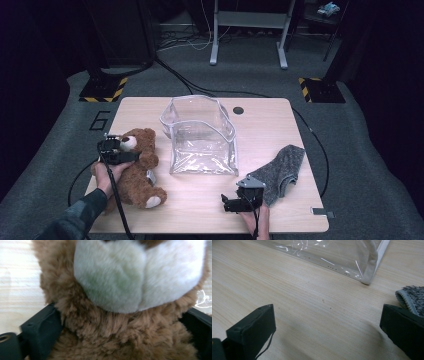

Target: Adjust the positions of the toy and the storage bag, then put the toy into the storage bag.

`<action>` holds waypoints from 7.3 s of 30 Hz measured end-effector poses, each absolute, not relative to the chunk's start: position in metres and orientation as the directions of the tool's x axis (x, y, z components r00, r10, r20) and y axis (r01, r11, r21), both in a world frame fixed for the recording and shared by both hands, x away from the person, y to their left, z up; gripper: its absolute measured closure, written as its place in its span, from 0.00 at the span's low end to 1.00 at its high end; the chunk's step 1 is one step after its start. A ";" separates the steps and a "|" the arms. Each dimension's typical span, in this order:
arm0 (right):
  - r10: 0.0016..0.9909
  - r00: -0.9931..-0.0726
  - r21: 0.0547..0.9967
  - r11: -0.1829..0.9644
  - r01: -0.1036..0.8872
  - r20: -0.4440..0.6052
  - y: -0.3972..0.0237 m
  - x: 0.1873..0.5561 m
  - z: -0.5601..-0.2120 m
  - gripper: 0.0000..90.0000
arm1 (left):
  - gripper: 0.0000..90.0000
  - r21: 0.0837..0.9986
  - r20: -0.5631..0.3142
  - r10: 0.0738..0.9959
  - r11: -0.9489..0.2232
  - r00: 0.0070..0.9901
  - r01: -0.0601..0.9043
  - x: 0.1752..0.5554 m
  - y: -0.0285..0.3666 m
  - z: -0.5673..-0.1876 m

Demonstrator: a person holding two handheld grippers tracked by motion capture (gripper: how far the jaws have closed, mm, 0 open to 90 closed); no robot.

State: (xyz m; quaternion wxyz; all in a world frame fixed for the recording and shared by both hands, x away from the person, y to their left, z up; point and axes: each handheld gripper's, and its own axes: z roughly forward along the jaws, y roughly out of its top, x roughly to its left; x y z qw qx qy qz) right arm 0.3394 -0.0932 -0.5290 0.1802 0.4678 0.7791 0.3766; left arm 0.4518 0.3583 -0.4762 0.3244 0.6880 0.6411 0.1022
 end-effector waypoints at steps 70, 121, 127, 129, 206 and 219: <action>0.863 -0.502 0.731 0.306 0.610 0.059 -0.092 0.342 -0.530 0.02 | 0.59 0.885 -0.079 0.950 -0.072 0.301 0.461 0.465 0.373 -0.333; 0.858 -0.512 0.732 0.325 0.599 0.038 -0.091 0.342 -0.531 0.02 | 0.59 0.961 0.058 0.978 -0.108 0.199 0.254 0.533 0.329 -0.215; 0.863 -0.504 0.734 0.314 0.602 0.044 -0.090 0.342 -0.531 0.02 | 0.59 0.964 0.057 0.972 -0.113 0.226 0.242 0.541 0.306 -0.213; 0.861 -0.507 0.733 0.318 0.601 0.043 -0.090 0.342 -0.531 0.02 | 0.59 0.965 0.052 0.970 -0.111 0.237 0.240 0.543 0.299 -0.213; 0.857 -0.513 0.729 0.329 0.600 0.036 -0.090 0.340 -0.530 0.02 | 0.55 0.925 -0.069 0.870 -0.126 0.487 0.357 0.553 0.163 -0.304; 0.862 -0.504 0.729 0.318 0.606 0.043 -0.090 0.341 -0.530 0.02 | 0.54 0.905 -0.083 0.852 -0.153 0.518 0.396 0.543 0.167 -0.314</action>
